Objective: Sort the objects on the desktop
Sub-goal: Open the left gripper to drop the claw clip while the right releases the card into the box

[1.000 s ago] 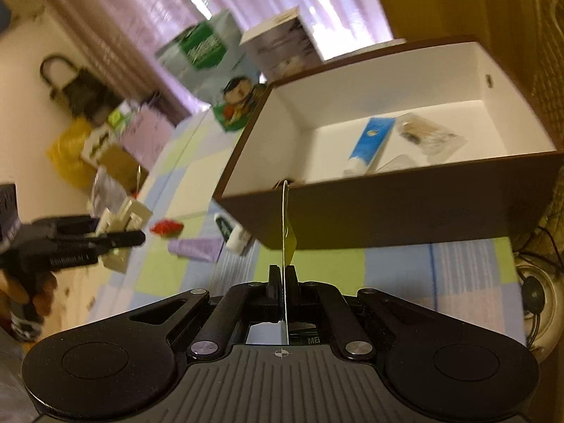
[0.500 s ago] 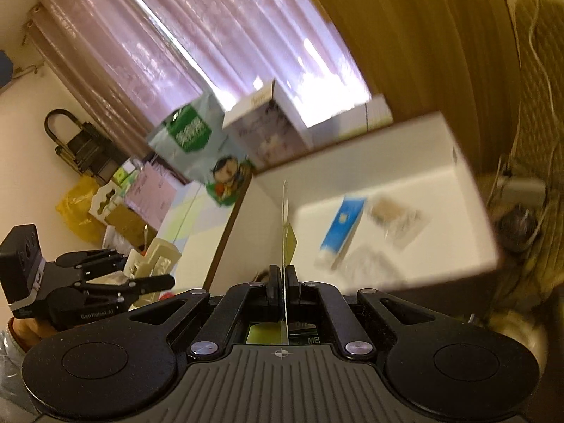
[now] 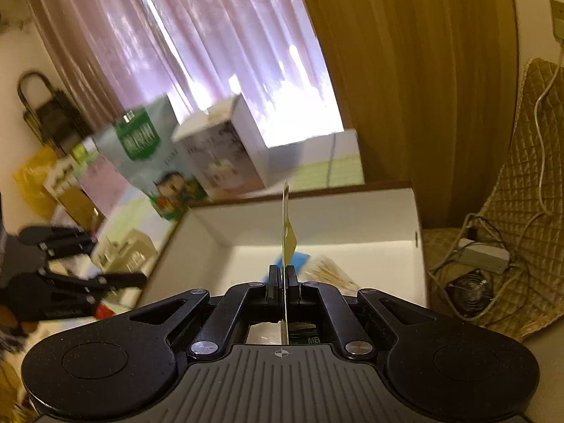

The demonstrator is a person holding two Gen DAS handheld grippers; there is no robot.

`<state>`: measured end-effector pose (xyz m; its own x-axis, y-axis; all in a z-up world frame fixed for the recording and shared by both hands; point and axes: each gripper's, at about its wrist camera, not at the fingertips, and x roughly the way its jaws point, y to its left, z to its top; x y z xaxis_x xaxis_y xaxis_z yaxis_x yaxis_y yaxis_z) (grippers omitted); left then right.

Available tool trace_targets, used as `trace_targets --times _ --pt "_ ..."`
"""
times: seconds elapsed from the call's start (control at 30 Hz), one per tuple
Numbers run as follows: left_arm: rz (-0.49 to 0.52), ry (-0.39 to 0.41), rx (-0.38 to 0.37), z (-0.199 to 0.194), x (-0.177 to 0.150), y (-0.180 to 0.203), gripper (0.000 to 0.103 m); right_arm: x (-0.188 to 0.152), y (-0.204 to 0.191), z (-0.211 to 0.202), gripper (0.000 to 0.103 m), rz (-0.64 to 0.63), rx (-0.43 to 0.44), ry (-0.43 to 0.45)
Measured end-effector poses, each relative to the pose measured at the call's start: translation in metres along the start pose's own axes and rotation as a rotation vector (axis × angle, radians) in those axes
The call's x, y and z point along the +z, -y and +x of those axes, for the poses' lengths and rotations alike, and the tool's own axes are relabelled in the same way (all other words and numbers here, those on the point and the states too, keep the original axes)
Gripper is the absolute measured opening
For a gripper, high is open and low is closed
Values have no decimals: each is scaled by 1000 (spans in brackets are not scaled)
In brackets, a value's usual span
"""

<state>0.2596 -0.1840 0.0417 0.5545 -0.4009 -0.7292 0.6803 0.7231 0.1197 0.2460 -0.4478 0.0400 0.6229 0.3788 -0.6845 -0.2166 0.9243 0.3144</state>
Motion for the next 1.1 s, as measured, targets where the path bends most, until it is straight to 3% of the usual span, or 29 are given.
trace_targets --times 0.27,0.47,0.9,1.03,1.1 --pt "-28 -101 10 59 6 -2 36 -15 6 53 3 -147 -138 -134" --pt "-44 -181 24 97 1 -1 36 -21 9 76 3 -222 -180 -182" --pt "-25 -279 79 147 -7 -4 36 -23 10 95 3 -317 -258 -222" --pt "5 -277 105 147 -8 -2 47 -28 2 104 3 -424 -329 -225" --pt "14 -268 112 145 -7 -2 48 -30 -1 109 3 -465 -352 -232"
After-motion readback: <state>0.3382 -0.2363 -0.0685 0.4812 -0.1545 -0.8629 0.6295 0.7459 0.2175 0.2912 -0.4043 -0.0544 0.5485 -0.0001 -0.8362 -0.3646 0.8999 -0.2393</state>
